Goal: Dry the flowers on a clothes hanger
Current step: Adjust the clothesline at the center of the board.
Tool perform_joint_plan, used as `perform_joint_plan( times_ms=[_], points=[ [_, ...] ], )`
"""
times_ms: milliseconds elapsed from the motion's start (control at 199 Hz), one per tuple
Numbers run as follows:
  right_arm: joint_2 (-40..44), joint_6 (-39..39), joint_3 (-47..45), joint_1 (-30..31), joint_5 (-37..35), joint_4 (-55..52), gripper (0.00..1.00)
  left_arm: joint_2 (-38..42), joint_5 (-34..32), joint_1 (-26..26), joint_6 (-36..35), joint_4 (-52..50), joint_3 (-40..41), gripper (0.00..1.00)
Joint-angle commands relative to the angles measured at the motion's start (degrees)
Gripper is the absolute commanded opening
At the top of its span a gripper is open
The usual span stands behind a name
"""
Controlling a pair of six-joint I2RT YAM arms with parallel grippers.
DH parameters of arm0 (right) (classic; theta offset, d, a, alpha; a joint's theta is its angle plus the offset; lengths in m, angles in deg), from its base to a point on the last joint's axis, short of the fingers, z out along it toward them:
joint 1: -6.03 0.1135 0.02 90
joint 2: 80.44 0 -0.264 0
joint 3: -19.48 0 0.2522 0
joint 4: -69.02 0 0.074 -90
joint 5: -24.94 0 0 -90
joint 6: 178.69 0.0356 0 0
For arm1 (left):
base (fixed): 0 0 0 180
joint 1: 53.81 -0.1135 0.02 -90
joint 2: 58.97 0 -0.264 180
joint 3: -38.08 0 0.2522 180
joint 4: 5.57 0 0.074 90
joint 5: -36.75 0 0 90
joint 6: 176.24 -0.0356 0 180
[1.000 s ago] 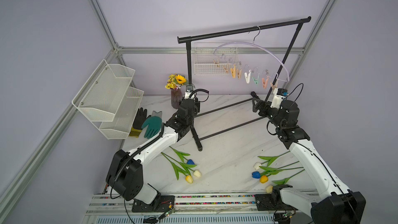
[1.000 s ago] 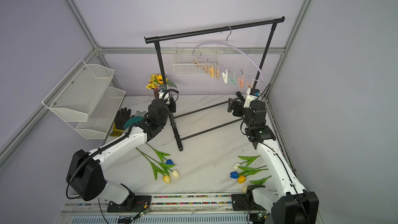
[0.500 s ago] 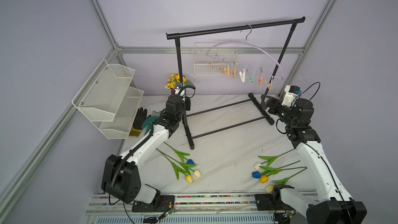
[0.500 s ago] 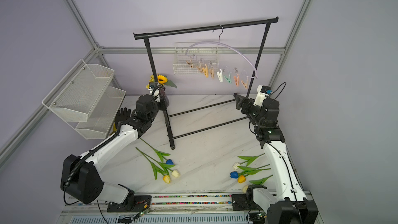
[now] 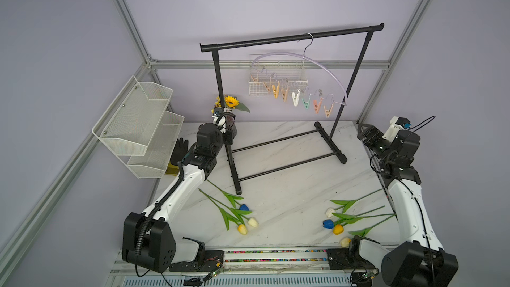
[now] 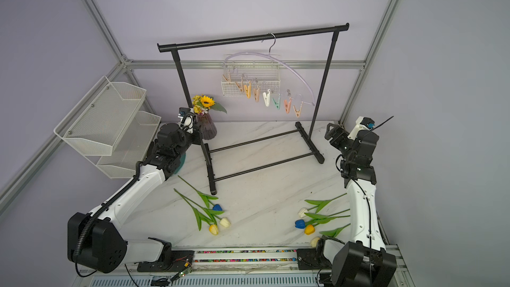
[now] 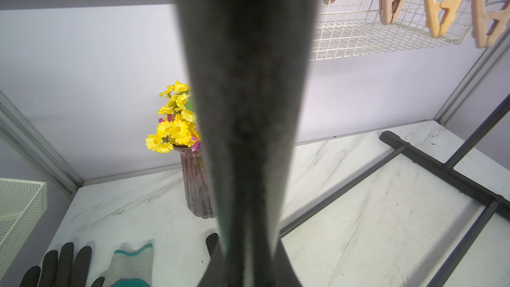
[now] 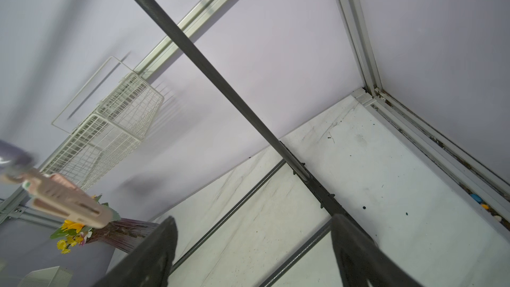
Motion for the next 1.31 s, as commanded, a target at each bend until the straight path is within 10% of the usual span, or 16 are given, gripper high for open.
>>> perform_joint_plan(
  times_ms=[0,447,845,1302],
  points=[
    [-6.11,-1.78,2.99,-0.8,-0.12,4.92,0.89,1.61,5.0,-0.42,-0.99,1.39,-0.59,0.08],
    [-30.14,-4.94,12.19,-0.53,13.34,35.88,0.89,1.77,12.45,-2.59,-0.53,3.17,2.12,0.06],
    [-44.92,-10.12,30.78,1.38,30.96,34.05,0.92,1.41,15.03,-2.98,-1.15,2.32,1.84,0.05],
    [-49.08,-12.89,36.62,3.19,35.78,31.73,0.97,0.16,16.93,-3.03,-2.02,0.02,-0.11,0.03]
  ],
)
